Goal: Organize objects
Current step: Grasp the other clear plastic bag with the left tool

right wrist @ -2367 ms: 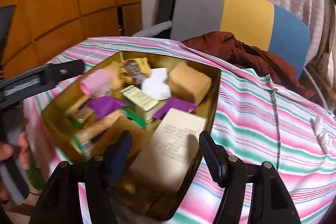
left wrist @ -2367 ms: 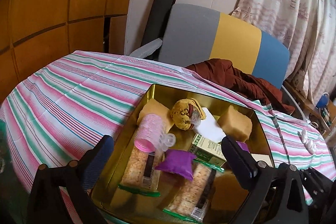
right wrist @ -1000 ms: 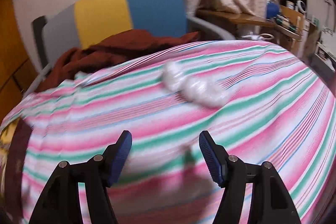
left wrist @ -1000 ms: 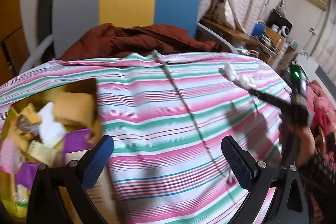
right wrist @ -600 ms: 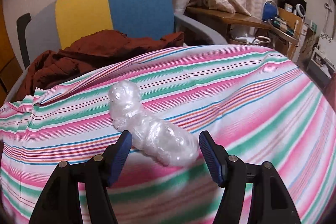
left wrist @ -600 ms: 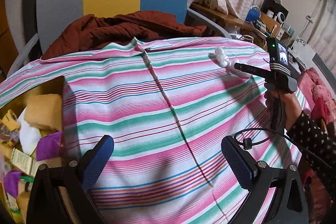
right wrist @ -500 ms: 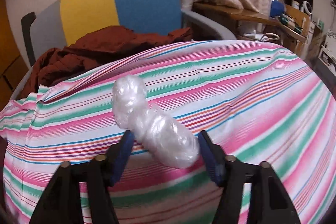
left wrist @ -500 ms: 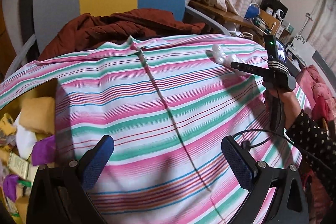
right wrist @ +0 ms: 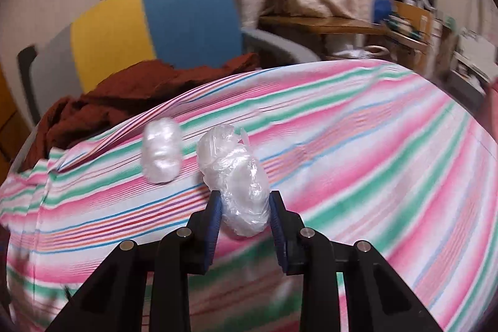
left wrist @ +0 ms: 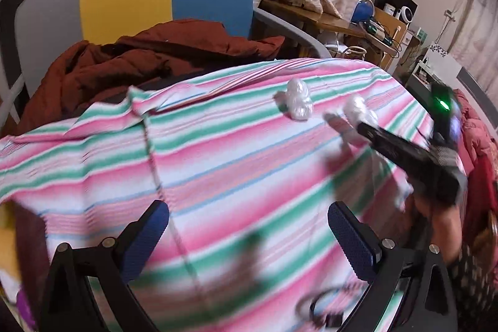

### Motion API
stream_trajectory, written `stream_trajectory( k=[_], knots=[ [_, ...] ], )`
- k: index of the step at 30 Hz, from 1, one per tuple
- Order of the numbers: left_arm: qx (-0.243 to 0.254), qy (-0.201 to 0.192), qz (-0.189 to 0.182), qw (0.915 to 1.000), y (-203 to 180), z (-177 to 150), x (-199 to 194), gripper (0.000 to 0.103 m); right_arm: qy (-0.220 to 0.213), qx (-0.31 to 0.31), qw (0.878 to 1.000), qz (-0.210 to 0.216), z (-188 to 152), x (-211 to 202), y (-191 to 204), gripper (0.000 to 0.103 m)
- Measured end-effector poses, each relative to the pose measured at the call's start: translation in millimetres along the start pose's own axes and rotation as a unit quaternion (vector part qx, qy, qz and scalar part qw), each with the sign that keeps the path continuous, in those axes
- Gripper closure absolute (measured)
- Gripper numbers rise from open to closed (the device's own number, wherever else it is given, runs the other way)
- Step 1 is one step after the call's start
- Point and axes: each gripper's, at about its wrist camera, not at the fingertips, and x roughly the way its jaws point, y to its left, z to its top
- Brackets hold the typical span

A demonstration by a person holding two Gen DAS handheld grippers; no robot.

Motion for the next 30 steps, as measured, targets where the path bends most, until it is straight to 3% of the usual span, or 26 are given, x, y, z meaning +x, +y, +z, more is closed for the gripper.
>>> stream_trajectory(
  k=[9, 15, 17, 20, 23, 25, 27, 30],
  knots=[
    [0.036, -0.008, 0.009, 0.9993, -46.0, 66.8, 80.3, 0.0, -0.026, 0.011, 0.998, -0.06, -4.1, -6.5, -2.8, 0.073],
    [0.041, 0.002, 0.028, 0.9988, -61.8, 97.9, 133.3, 0.0, -0.03, 0.016, 0.997, -0.067, -6.7, -5.7, -5.8, 0.073],
    [0.029, -0.001, 0.035, 0.999, -62.3, 105.3, 144.3, 0.005, -0.031, 0.022, 0.997, -0.068, -6.9, -5.2, -8.8, 0.073],
    [0.012, 0.003, 0.023, 0.9997, -62.4, 111.2, 159.9, 0.022, -0.032, 0.027, 0.997, -0.069, -7.6, -5.6, -11.1, 0.073],
    [0.008, 0.007, 0.004, 0.9999, -62.7, 110.0, 169.5, 0.041, -0.035, 0.03, 0.996, -0.07, -9.1, -7.1, -10.9, 0.073],
    [0.023, -0.009, 0.01, 0.9996, -63.2, 103.7, 169.7, 0.058, -0.037, 0.03, 0.996, -0.07, -8.7, -6.5, -11.0, 0.073],
    [0.042, -0.019, 0.017, 0.9988, -63.3, 97.3, 167.7, 0.063, -0.037, 0.029, 0.996, -0.07, -9.5, -6.6, -10.3, 0.073],
    [0.028, -0.028, 0.0, 0.9992, -55.4, 96.5, 163.2, 0.065, -0.037, 0.028, 0.996, -0.071, -9.5, -6.0, -10.4, 0.073]
  ],
)
